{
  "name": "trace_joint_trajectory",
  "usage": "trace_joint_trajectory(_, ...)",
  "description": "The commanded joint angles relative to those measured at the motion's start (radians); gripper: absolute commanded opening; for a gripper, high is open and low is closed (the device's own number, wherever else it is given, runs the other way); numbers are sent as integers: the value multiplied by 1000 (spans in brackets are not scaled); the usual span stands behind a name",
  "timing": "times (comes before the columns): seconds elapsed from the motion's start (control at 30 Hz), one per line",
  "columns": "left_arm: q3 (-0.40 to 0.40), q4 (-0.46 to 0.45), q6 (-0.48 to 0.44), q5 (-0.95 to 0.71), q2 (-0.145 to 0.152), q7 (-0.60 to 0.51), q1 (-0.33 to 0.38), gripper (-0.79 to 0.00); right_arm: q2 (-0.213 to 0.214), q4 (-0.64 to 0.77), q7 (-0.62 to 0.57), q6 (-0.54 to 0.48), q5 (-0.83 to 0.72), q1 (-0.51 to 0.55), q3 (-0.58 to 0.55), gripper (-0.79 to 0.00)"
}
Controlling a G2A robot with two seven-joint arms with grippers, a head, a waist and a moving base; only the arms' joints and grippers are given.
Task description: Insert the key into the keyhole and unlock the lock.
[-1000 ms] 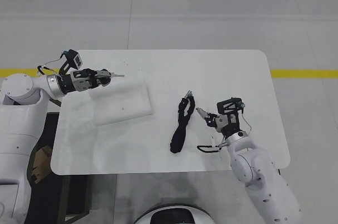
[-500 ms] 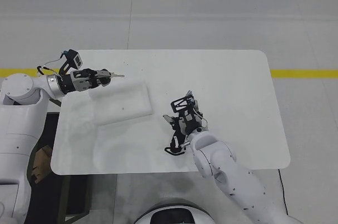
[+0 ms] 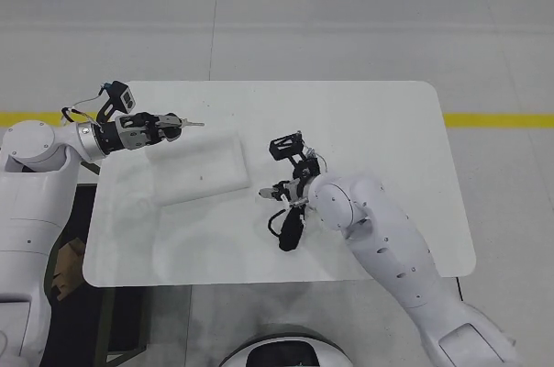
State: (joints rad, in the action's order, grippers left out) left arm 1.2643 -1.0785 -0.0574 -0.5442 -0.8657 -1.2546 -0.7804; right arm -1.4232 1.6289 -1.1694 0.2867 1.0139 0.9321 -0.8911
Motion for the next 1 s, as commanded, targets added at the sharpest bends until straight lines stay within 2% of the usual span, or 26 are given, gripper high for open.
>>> trace_joint_trajectory(0.0, 0, 0, 0, 0, 0, 0, 0, -785, -25, -47, -40, 55, 34, -58, 29, 0)
trace_joint_trajectory(0.17, 0, 0, 0, 0, 0, 0, 0, -785, -89, -168, -136, 116, 38, -153, 66, -6)
trace_joint_trajectory(0.2, 0, 0, 0, 0, 0, 0, 0, -785, -101, -192, -148, 124, 45, -163, 70, -46)
trace_joint_trajectory(0.23, 0, 0, 0, 0, 0, 0, 0, -785, -112, -216, -158, 134, 52, -172, 71, -139)
trace_joint_trajectory(0.27, 0, 0, 0, 0, 0, 0, 0, -785, -122, -240, -163, 148, 64, -179, 70, -409)
trace_joint_trajectory(0.37, 0, 0, 0, 0, 0, 0, 0, -785, -150, -312, -179, 184, 93, -196, 56, -397)
trace_joint_trajectory(0.5, 0, 0, 0, 0, 0, 0, 0, -785, -186, -408, -179, 185, 121, -222, 33, -419)
trace_joint_trajectory(0.57, 0, 0, 0, 0, 0, 0, 0, -785, -204, -451, -179, 185, 145, -232, 26, -523)
trace_joint_trajectory(0.6, 0, 0, 0, 0, 0, 0, 0, -785, -212, -471, -177, 187, 158, -236, 21, -514)
trace_joint_trajectory(0.67, 0, 0, 0, 0, 0, 0, 0, -785, -229, -513, -165, 199, 206, -240, 14, -443)
trace_joint_trajectory(0.8, 0, 0, 0, 0, 0, 0, 0, -785, -264, -565, -164, 200, 265, -244, -11, -406)
trace_joint_trajectory(0.83, 0, 0, 0, 0, 0, 0, 0, -785, -273, -572, -166, 198, 281, -243, -17, -323)
trace_joint_trajectory(0.87, 0, 0, 0, 0, 0, 0, 0, -785, -281, -581, -166, 198, 301, -242, -23, -289)
trace_joint_trajectory(0.97, 0, 0, 0, 0, 0, 0, 0, -785, -307, -601, -175, 189, 355, -237, -41, -302)
